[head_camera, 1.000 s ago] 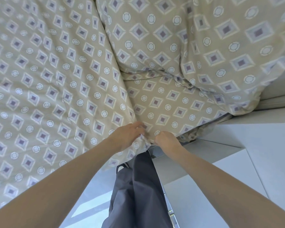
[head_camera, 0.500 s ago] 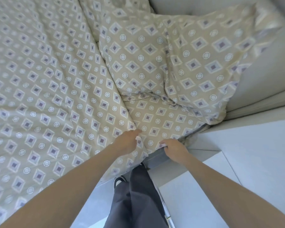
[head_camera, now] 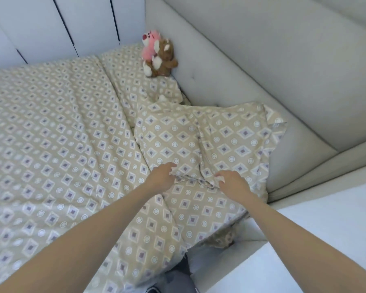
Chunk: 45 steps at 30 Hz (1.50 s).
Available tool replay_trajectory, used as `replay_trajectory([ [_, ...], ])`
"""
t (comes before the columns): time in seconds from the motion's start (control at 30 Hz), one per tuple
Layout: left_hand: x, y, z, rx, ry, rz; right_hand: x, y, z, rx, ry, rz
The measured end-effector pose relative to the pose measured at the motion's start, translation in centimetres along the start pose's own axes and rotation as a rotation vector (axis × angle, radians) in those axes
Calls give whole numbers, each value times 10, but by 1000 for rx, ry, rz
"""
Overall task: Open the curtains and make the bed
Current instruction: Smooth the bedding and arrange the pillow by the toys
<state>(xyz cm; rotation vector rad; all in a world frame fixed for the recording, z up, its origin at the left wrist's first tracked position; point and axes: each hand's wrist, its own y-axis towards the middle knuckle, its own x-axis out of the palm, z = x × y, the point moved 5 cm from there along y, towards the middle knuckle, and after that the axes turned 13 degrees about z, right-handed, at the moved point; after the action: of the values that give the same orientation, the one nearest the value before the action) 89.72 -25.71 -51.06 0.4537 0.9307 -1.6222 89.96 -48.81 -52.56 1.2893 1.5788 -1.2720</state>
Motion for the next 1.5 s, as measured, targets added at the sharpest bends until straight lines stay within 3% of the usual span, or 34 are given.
replay_trajectory([
  [0.23,-40,60,35,21,-42,84,-73,95,-1,-35,48,176],
  [0.47,-45,146,58,-25,-33,118,-93,206,-11,-146,-90,180],
  [0.7,-29,204,48,-222,-159,108,-54,299,-2,-130,-258,-6],
  [0.87,-16,219,24,-294,-183,88,-30,315,15,0,-359,-121],
  [1.03,-4,218,-2,-440,-253,45,-14,300,12,-23,-244,-148],
  [1.27,-3,197,-2,-661,-340,-43,-68,272,6,318,398,-266],
  [1.4,-20,194,25,-653,-463,55,-117,229,-18,236,463,-395],
  [1.5,-41,183,37,-671,-547,173,-142,193,-25,232,519,-364],
])
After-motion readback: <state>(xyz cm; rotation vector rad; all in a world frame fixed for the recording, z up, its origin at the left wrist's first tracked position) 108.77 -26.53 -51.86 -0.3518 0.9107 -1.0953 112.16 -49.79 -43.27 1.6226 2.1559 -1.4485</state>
